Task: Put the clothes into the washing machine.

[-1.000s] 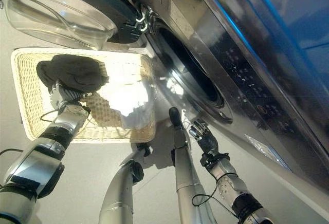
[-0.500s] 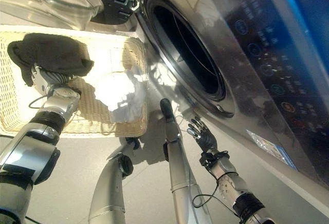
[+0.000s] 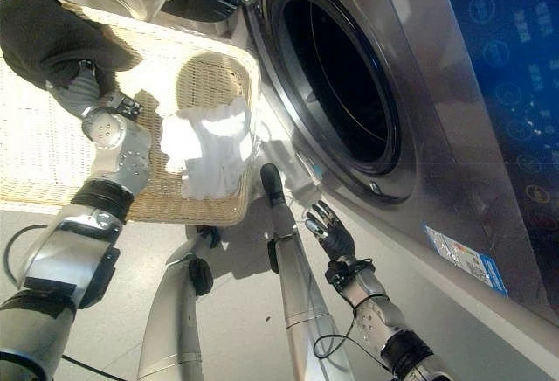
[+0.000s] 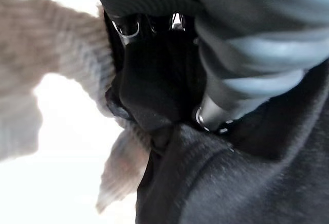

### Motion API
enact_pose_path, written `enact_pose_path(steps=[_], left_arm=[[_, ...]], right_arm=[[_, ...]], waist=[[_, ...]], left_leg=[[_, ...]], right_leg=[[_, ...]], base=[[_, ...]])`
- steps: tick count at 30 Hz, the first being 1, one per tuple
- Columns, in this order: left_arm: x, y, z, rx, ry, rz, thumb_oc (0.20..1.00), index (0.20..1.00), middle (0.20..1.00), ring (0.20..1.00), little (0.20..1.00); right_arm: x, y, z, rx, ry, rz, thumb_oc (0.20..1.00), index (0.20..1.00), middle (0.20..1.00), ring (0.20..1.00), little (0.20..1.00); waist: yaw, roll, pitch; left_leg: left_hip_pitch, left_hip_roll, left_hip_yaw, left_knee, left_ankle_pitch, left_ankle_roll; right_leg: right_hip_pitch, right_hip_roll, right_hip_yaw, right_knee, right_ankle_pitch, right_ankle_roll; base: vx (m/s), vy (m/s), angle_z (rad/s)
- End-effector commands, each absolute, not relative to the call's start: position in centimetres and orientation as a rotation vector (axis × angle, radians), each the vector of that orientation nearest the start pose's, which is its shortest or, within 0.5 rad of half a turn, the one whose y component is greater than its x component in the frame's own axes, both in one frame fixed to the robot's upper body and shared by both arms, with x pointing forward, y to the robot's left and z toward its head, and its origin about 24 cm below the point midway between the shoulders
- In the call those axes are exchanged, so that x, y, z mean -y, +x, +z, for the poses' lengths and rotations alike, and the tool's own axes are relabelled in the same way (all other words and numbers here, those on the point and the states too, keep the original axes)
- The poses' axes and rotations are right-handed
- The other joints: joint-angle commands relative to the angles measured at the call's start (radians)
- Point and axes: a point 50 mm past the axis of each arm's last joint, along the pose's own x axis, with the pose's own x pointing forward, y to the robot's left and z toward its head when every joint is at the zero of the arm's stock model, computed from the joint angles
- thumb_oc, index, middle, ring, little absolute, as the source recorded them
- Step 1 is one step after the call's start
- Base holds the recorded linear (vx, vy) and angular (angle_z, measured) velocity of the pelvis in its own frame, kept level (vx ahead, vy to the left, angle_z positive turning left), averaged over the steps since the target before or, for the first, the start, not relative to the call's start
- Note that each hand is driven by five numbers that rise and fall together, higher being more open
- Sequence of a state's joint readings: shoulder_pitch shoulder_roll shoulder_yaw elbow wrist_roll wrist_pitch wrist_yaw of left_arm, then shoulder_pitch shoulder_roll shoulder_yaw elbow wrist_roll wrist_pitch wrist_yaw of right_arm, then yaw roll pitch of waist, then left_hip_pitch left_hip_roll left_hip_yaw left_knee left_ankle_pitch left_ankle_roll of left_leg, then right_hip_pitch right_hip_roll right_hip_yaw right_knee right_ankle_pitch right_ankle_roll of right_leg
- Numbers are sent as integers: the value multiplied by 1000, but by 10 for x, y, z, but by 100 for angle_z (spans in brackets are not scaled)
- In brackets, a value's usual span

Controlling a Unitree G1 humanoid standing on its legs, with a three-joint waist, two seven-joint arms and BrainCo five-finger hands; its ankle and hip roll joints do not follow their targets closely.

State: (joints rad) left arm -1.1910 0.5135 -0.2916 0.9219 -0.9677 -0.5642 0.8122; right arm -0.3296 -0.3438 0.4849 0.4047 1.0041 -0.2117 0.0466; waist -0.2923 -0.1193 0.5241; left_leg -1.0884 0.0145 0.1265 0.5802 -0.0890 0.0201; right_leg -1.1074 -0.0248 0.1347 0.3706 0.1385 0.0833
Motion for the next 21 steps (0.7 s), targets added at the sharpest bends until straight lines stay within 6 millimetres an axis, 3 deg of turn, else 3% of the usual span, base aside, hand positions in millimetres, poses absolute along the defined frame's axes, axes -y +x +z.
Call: enact_pose_path(steps=[1, 3, 4, 8, 9, 11, 14, 15, 18, 21], left_arm=[[-233, 369, 310, 836, -703, 696, 200, 200, 200, 200, 200], [-237, 365, 308, 860, -723, 737, 200, 200, 200, 200, 200], [-239, 362, 305, 867, -729, 764, 200, 200, 200, 200, 200], [-241, 359, 294, 858, -689, 802, 200, 200, 200, 200, 200], [-243, 356, 275, 827, -615, 832, 200, 200, 200, 200, 200], [-243, 356, 268, 814, -602, 832, 200, 200, 200, 200, 200], [-246, 350, 237, 767, -521, 821, 200, 200, 200, 200, 200], [-245, 349, 234, 765, -518, 820, 200, 200, 200, 200, 200], [-236, 339, 203, 748, -324, 782, 200, 200, 200, 200, 200], [-221, 333, 187, 743, -72, 704, 200, 200, 200, 200, 200]], right_arm=[[124, 290, 31, -95, 547, 335, 1000, 1000, 1000, 1000, 1000], [124, 288, 32, -84, 544, 344, 1000, 1000, 1000, 1000, 1000], [124, 288, 35, -65, 532, 345, 1000, 1000, 1000, 1000, 1000], [123, 287, 39, -36, 509, 355, 1000, 1000, 1000, 1000, 1000], [123, 285, 49, 23, 472, 368, 1000, 1000, 1000, 1000, 1000], [122, 284, 52, 40, 465, 369, 1000, 1000, 1000, 1000, 1000], [117, 282, 71, 142, 433, 397, 1000, 1000, 1000, 1000, 1000], [117, 281, 72, 145, 433, 396, 1000, 1000, 1000, 1000, 1000], [112, 279, 92, 250, 368, 427, 1000, 1000, 1000, 1000, 1000], [108, 279, 110, 338, 276, 452, 1000, 1000, 1000, 1000, 1000]], waist=[[7, 4, -4], [15, 9, -4], [19, 13, -4], [35, 21, -4], [62, 37, -4], [70, 42, -4], [111, 62, -4], [113, 64, -4], [152, 83, -4], [184, 94, -4]], left_leg=[[132, -78, -14, -42, -88, -24], [155, -81, -19, -71, -67, -27], [156, -85, -8, -98, -27, -27], [181, -88, -12, -134, 1, -32], [221, -87, -23, -188, 38, -40], [234, -86, -27, -203, 49, -43], [273, -82, -51, -239, 80, -51], [276, -82, -53, -242, 82, -52], [307, -80, -78, -271, 104, -58], [330, -79, -91, -296, 120, -62]], right_leg=[[84, 100, -25, -39, -61, -41], [103, 95, -29, -46, -65, -44], [103, 86, -36, -60, -44, -49], [127, 85, -48, -70, -49, -54], [166, 87, -65, -79, -65, -61], [180, 86, -72, -80, -72, -63], [232, 79, -106, -71, -103, -68], [236, 78, -109, -71, -105, -69], [283, 67, -145, -66, -127, -71], [316, 57, -175, -68, -137, -70]], base=[[-42, -112, 2], [-72, -102, 4], [-102, -95, 14], [-65, -61, 9], [-90, -120, 5], [-70, -105, 8], [-62, -142, 11], [-55, -144, 18], [-48, -119, 23], [-55, -116, 22]])
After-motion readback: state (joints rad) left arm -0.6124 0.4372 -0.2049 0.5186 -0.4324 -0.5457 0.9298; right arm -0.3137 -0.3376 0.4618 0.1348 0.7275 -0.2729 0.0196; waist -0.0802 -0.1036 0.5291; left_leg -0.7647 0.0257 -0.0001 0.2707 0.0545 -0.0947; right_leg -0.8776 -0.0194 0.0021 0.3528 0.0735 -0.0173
